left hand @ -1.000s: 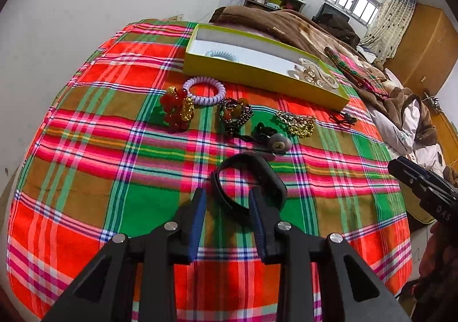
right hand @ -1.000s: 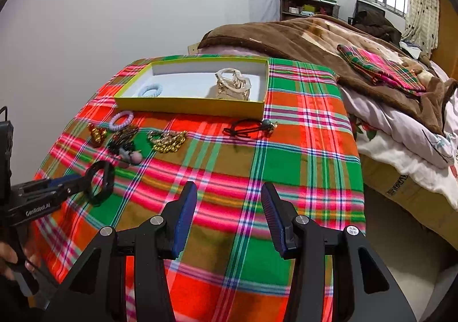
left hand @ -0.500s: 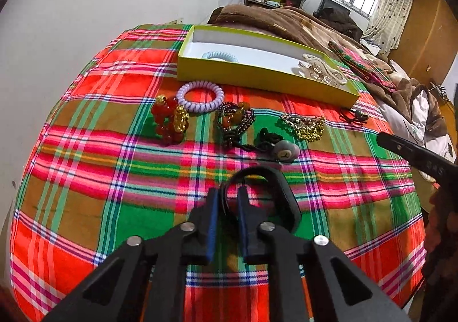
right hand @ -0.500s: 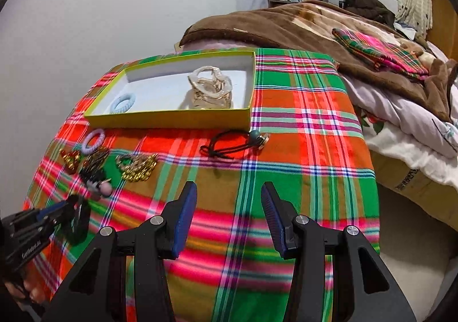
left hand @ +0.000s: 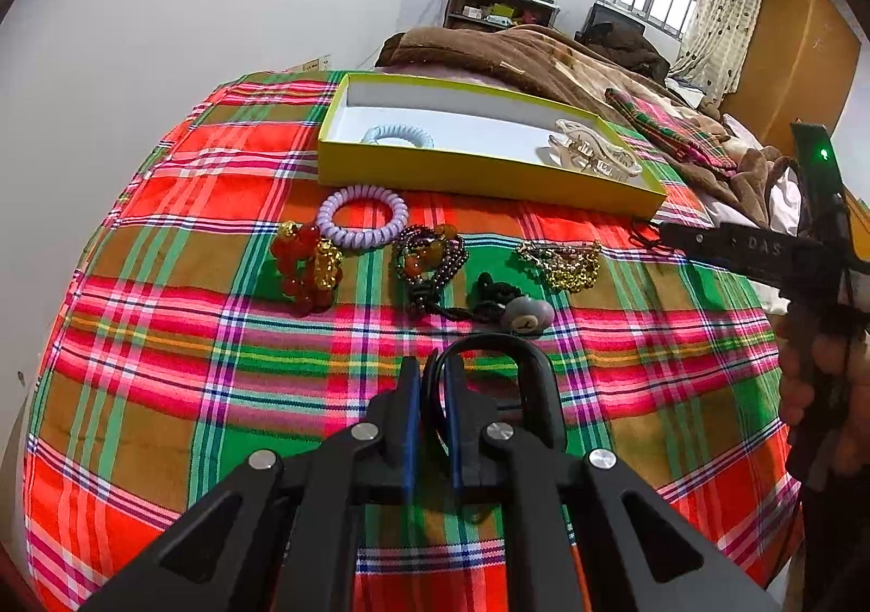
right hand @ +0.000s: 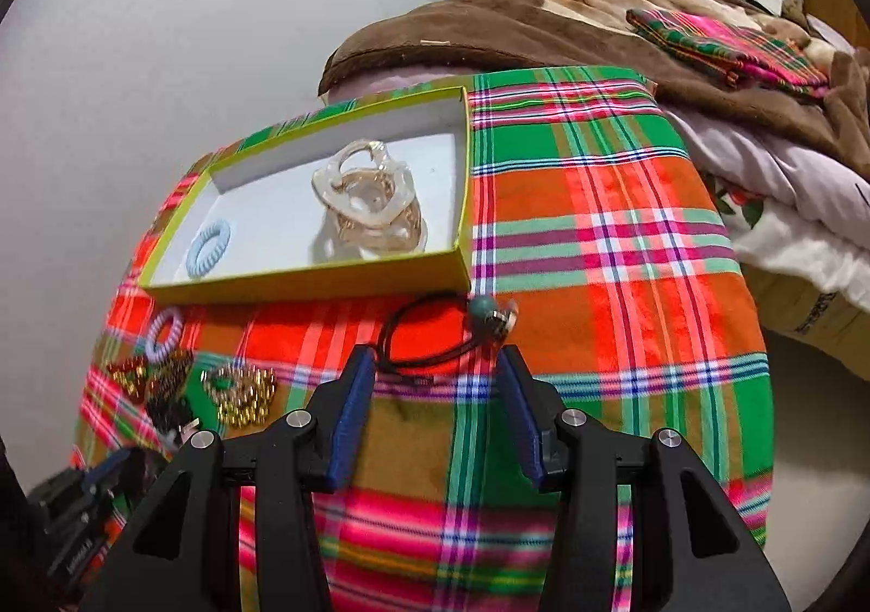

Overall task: Organize jewelry
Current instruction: 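Grasp the black cord hair tie with the right gripper while the left gripper holds the black band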

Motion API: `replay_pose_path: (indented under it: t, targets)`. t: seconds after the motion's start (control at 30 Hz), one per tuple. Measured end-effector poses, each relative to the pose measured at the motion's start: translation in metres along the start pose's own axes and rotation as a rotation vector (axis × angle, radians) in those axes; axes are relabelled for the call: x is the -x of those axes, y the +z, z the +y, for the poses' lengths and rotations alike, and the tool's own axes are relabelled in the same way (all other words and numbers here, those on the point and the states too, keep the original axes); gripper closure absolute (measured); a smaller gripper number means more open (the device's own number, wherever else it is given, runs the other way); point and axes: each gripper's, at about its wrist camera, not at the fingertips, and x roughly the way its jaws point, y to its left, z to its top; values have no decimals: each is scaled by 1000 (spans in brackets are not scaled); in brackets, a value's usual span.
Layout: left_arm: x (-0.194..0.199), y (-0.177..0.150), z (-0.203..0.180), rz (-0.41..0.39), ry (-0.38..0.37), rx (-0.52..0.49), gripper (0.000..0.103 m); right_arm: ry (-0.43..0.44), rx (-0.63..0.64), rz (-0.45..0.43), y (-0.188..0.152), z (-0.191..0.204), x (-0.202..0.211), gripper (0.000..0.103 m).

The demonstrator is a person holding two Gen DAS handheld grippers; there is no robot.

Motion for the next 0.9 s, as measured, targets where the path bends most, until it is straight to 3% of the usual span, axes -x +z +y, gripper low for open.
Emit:
replay_pose_path:
  t: [0.13,0.3,0.57,0.9]
  targets:
    - [-2,0,1,3,-6,4,94,-23,-5,4,5,1,-6,81]
    - [-2,0,3,2,-10,4,94,-47,22,-3,6,5,-6,99]
    - [9,-1,3,-16,-16,13,94,-61,113,-52,-3,21,21,100]
    - [41,2,-2,-66,-27,8,94,-11,195,-105,-29,39,72,100]
